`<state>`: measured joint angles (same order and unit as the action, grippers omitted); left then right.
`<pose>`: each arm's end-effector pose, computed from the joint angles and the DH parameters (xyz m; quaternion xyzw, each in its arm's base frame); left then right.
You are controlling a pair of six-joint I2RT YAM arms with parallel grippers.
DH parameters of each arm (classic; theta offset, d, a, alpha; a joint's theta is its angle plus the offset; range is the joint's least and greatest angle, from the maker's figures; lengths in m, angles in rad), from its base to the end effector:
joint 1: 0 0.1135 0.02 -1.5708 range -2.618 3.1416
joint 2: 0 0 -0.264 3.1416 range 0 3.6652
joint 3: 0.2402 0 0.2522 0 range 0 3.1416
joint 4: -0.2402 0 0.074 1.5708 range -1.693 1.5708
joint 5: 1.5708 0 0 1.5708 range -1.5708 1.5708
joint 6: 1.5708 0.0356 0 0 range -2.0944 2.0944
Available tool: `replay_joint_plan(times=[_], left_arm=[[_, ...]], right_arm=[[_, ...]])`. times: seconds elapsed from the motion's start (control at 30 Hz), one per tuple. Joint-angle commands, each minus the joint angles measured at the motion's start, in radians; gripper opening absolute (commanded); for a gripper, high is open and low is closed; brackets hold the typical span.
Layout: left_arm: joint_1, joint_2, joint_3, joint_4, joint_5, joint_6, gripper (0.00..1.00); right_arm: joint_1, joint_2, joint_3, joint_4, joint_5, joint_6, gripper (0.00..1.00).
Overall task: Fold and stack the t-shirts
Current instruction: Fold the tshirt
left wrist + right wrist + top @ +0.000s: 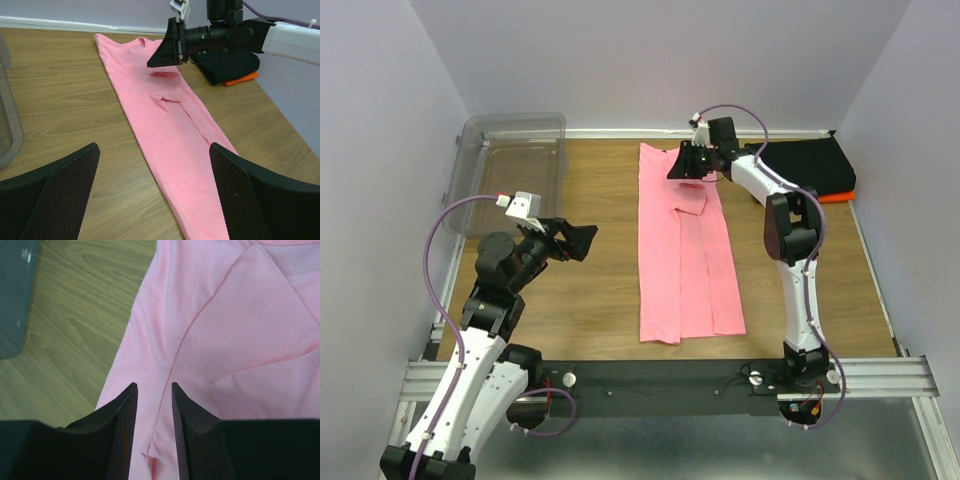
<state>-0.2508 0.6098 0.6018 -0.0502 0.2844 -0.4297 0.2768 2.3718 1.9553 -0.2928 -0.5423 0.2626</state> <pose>0.1496 -0.0486 0.3164 0.0325 0.7258 -0.3239 0.6060 0.5117 0.1645 0.1850 -0.1180 0.8746 0.3418 0.3229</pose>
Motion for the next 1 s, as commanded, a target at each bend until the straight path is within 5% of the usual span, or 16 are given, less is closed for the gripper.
replay_joint_plan(times=[0.0, 0.23, 0.43, 0.97], left_arm=[[0.004, -0.001, -0.004, 0.000, 0.029, 0.020, 0.98], [0.004, 0.001, -0.008, 0.007, 0.033, 0.013, 0.98], [0.004, 0.018, -0.010, 0.016, 0.047, 0.006, 0.98], [0.004, 0.015, -0.016, 0.026, 0.058, 0.011, 0.98]], right_arm=[[-0.016, -0.006, 0.019, -0.046, 0.036, -0.052, 0.41], [-0.060, -0.135, -0.084, -0.046, -0.007, -0.131, 0.40], [-0.154, -0.020, 0.014, -0.048, -0.174, -0.060, 0.13], [-0.171, 0.006, -0.121, -0.052, -0.170, -0.091, 0.07]])
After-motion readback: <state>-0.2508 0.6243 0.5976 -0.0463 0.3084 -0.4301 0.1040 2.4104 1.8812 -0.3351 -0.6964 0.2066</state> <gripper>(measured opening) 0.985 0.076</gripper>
